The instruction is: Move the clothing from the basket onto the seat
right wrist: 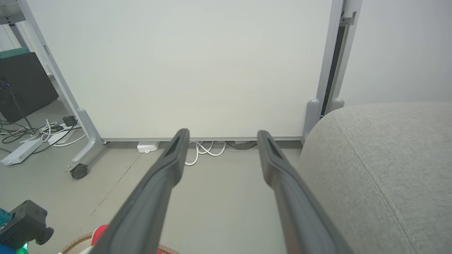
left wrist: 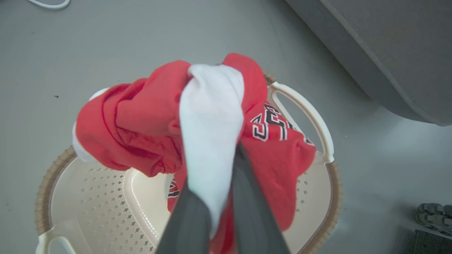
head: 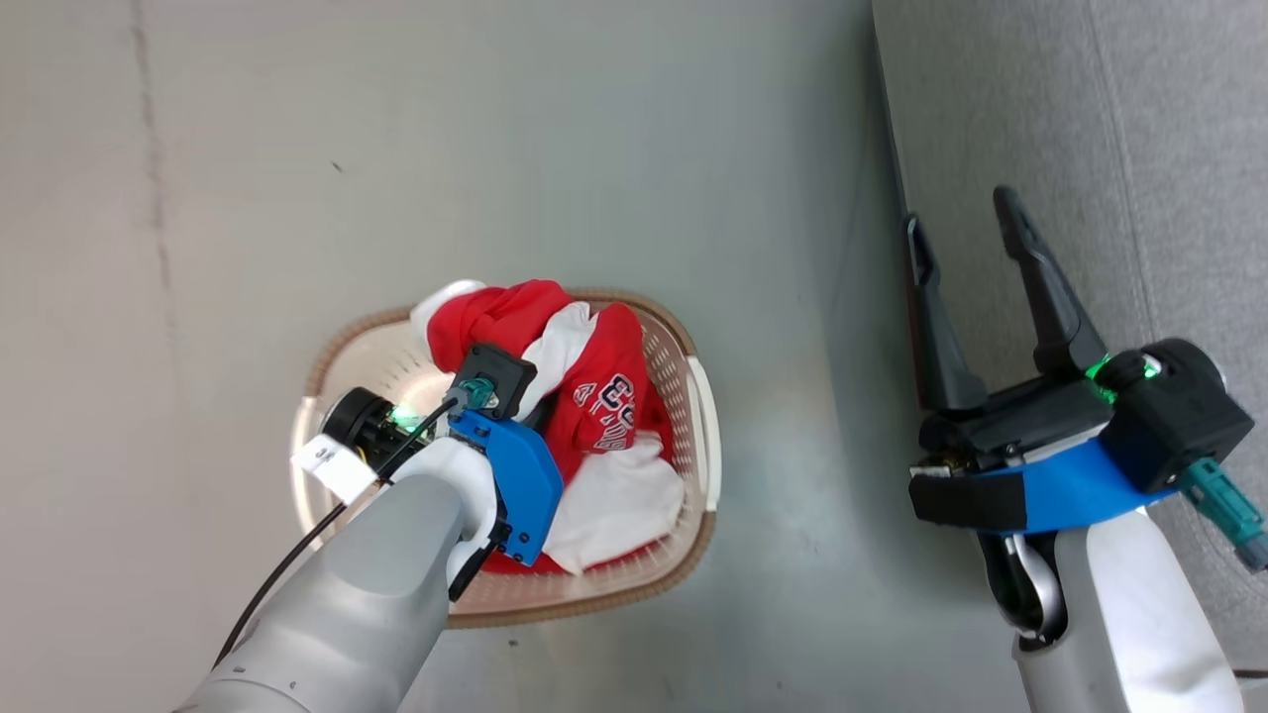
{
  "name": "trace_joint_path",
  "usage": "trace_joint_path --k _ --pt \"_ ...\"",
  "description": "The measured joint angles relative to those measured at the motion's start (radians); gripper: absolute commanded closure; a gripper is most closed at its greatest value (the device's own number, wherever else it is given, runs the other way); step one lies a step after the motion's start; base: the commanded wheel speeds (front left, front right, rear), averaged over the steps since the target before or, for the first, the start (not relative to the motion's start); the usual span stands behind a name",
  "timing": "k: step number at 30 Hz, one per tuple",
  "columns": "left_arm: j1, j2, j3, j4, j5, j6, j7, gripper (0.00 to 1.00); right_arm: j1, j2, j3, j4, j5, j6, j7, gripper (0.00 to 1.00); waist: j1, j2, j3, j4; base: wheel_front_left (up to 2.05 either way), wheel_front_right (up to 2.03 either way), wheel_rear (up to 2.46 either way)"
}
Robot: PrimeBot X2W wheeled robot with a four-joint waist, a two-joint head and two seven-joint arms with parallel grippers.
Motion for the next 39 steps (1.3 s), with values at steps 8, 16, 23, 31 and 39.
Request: trace_joint_path --k 8,16,23,31,39 --pt "0.016 0.013 0.025 -0.067 -0.097 0.000 -0.108 1.00 0.062 0.000 -0.017 0.018 -0.012 0.000 0.000 0.00 0.0000 0.0000 -0.144 0.048 0.00 0.00 0.00" --pt "0.018 0.028 0.053 -0.174 -0.115 0.000 -0.131 1.00 0.137 0.000 -0.022 0.040 -0.012 0.000 0.000 0.00 -0.0001 0.0000 -0.285 0.081 0.00 0.00 0.00" --pt "0.023 0.046 0.143 -0.322 -0.071 0.006 -0.134 1.00 0.210 0.000 -0.028 0.053 -0.004 0.000 0.000 0.00 0.0000 0.0001 -0.398 0.098 0.00 0.00 0.00" --pt "0.038 0.052 0.173 -0.429 -0.039 0.021 -0.134 1.00 0.265 0.000 -0.033 0.057 -0.001 0.000 0.000 0.00 0.0000 0.0000 -0.488 0.116 0.00 0.00 0.00" --pt "0.054 0.066 0.176 -0.513 -0.048 0.037 -0.119 1.00 0.282 0.000 -0.028 0.057 0.006 0.000 0.000 0.00 0.0000 0.0000 -0.526 0.129 0.00 0.00 0.00"
